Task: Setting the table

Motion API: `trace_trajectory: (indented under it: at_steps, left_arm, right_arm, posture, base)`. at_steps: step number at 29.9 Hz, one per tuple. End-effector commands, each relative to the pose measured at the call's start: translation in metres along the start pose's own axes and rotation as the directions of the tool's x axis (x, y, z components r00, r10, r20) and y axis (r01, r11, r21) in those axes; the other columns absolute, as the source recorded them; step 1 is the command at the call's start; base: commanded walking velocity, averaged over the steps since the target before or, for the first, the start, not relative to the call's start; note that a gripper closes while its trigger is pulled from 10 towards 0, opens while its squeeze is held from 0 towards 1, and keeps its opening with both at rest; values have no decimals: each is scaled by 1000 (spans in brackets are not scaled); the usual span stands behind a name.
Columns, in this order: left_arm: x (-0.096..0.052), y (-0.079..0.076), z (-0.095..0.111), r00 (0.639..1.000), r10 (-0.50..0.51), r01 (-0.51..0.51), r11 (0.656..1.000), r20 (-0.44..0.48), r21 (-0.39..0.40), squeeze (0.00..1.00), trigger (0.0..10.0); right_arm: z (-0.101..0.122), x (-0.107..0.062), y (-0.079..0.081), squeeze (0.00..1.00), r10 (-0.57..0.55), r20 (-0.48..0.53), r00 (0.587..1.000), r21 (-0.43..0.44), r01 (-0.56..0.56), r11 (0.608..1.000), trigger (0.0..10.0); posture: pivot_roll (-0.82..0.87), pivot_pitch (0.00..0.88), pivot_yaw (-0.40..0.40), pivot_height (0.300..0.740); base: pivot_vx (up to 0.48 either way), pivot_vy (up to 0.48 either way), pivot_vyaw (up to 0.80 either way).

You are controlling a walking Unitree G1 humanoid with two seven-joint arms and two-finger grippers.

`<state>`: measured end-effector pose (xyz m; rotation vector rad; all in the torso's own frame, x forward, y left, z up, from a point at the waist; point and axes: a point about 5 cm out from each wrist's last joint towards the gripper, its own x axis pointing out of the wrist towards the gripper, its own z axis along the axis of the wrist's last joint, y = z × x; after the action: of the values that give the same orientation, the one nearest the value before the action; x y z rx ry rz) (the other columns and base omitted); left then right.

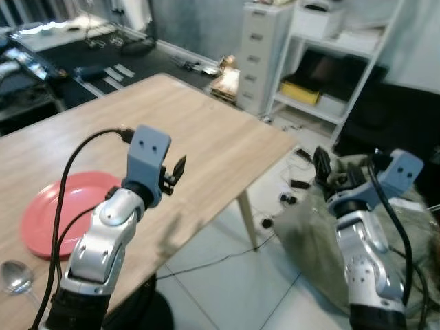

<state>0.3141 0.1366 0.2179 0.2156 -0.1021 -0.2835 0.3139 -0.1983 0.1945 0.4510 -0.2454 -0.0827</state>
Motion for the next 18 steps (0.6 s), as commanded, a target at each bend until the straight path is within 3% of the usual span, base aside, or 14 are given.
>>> trace_trajectory:
  at_steps: [1, 11, 18]
  left_arm:
    - [0, 2, -6, 1000, 3, -3, 1000, -22, 9, 0, 10000]
    - [0, 1, -5, 1000, -6, 6, 1000, -17, 5, 0, 10000]
    - [-2, -10, -11, 998, -58, 56, 997, -37, -57, 0, 10000]
  right_arm:
    - [-5, -1, 0, 0, -3, -20, 1000, 6, 3, 1000, 10000]
    - [-6, -2, 0, 0, -2, -23, 1000, -6, 2, 1000, 10000]
    - [-13, -9, 0, 0, 30, -60, 998, -102, -36, 994, 10000]
  posture:
    - [-1, 15, 92, 740]
    - [-2, 16, 90, 740]
    - [-9, 17, 90, 740]
  base:
    - [0, 0, -800]
    - [0, 0, -800]
    - [0, 0, -800]
